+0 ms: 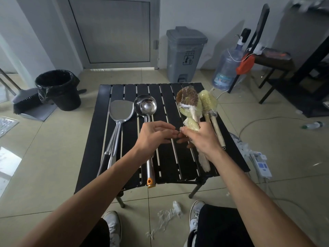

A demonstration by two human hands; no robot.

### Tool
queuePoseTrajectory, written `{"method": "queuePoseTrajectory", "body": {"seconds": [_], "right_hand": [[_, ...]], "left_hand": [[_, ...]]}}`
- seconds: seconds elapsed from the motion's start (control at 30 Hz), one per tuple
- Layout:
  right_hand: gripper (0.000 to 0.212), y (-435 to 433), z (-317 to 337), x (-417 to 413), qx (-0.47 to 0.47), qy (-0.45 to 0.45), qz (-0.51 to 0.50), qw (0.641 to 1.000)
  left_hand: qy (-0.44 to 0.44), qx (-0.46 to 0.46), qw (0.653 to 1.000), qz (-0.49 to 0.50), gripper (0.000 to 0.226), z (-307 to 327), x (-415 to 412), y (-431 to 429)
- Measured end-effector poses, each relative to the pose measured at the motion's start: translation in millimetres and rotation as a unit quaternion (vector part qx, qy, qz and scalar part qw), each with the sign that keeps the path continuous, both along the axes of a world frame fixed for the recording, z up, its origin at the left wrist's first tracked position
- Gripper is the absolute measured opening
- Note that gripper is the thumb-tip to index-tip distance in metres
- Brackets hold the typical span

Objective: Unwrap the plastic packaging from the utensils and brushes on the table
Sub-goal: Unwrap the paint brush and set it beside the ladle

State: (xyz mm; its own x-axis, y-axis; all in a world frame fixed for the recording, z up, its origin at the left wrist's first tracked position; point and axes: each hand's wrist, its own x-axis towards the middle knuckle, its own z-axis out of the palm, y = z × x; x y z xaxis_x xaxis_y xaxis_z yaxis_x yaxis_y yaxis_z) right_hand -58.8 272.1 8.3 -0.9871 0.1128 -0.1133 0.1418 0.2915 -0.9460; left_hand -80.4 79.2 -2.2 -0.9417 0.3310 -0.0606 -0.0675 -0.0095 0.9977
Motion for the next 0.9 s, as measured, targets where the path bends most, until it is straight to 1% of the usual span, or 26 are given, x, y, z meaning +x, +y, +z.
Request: {"method": "queuePoseTrajectory", "body": {"seconds": [0.07,0.1,0.2,0.27,0.33,0.4,0.5,0.63,0.73,0.8,0.83,0.9], "right_hand": [[0.011,0,1,0,-0.027,-0.012,0.005,1.0],[0.011,0,2,0,-0.034,-0.012,0.016,0.999],[0.014,-4,6,1,-0.054,0.007,0.054,0.997],[0.02,-7,7,3,-0.061,0.015,0.07,0.996],[0.023,-9,6,4,-0.06,0.01,0.086,0.994],[0.023,-10,6,3,-0.065,-0.007,0.105,0.992],[0.014,-12,5,3,-0.05,-0.025,0.131,0.99],[0.007,-9,6,1,-0.066,-0.039,0.129,0.989],[0.008,-8,5,0,-0.059,-0.052,0.103,0.992],[0.01,-9,4,0,-0.044,-0.051,0.077,0.995],[0.012,-9,4,-1,-0.033,-0.046,0.064,0.996],[0.016,-10,4,-2,0.007,-0.03,0.049,0.998]], "left_hand": [[0.049,-0.046,0.997,0.022,0.013,0,-2,0],[0.074,-0.056,0.995,0.023,0.014,1,-3,0],[0.132,-0.053,0.99,-0.007,0.025,4,-3,1],[0.174,-0.071,0.982,-0.009,0.027,4,-2,4],[0.202,-0.098,0.974,0.019,0.021,4,-2,6],[0.212,-0.115,0.969,0.044,0.014,4,-3,4],[0.231,-0.118,0.965,0.047,0.008,8,-4,0],[0.219,-0.134,0.965,0.047,0.002,14,-4,-5],[0.222,-0.191,0.955,0.051,0.005,17,-3,-5],[0.206,-0.222,0.952,0.032,0.007,18,0,-3],[0.19,-0.224,0.956,0.014,0.008,19,1,-1],[0.137,-0.183,0.973,-0.025,0.013,22,3,0]]}}
